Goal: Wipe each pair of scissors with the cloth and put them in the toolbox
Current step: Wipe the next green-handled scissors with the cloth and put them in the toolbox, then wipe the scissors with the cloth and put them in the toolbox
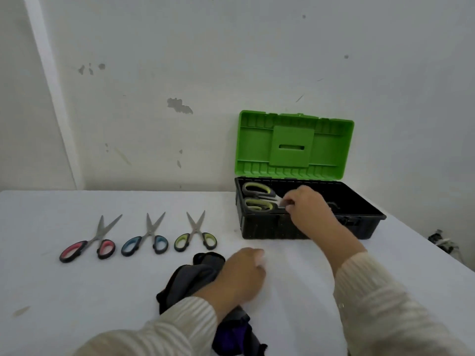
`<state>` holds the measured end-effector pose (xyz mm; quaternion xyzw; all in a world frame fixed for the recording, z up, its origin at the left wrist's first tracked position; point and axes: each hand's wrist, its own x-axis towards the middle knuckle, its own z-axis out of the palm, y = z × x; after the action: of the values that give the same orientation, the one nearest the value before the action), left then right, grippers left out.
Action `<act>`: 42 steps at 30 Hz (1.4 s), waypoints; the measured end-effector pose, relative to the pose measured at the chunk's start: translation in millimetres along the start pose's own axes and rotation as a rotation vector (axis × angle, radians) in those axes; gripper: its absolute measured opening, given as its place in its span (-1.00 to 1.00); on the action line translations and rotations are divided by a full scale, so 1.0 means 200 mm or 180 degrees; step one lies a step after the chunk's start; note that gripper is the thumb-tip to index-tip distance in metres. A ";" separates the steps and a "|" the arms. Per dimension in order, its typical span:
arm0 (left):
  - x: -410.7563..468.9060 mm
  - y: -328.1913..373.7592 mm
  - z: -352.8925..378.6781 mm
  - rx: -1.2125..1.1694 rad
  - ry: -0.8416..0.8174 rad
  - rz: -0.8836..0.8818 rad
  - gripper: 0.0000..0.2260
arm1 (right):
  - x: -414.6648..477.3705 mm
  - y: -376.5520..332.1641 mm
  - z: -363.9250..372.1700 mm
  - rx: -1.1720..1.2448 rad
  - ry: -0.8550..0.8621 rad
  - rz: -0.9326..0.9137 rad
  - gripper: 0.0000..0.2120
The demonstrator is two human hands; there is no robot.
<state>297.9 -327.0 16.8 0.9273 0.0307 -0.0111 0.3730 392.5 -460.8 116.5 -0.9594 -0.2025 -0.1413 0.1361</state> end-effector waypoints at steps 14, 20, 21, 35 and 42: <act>0.10 -0.03 0.16 0.1808 -0.0021 0.0275 -0.50 | 0.53 0.16 0.31 -0.0911 -0.1828 0.0331 -0.94; 0.06 -0.01 0.14 0.1667 -0.0197 0.0138 -0.49 | 0.48 0.12 0.28 -0.0807 -0.1385 0.0250 -0.85; 0.08 0.00 0.13 0.1621 -0.0270 0.0105 -0.49 | 0.47 0.12 0.25 -0.0711 -0.1102 0.0191 -0.83; 0.07 -0.26 -0.56 0.0386 0.1223 -0.1194 -0.71 | -0.35 -0.52 0.33 0.2444 -0.1306 0.0260 -0.86; 0.22 -0.39 -0.48 0.2337 0.0341 -0.0889 -0.65 | -0.44 -0.63 0.40 0.1415 -0.1390 -0.0405 -0.61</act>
<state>337.1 -201.0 30.2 0.9851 0.1700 -0.0237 0.0093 277.7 -355.4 40.1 -0.8993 -0.3125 0.1075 0.2866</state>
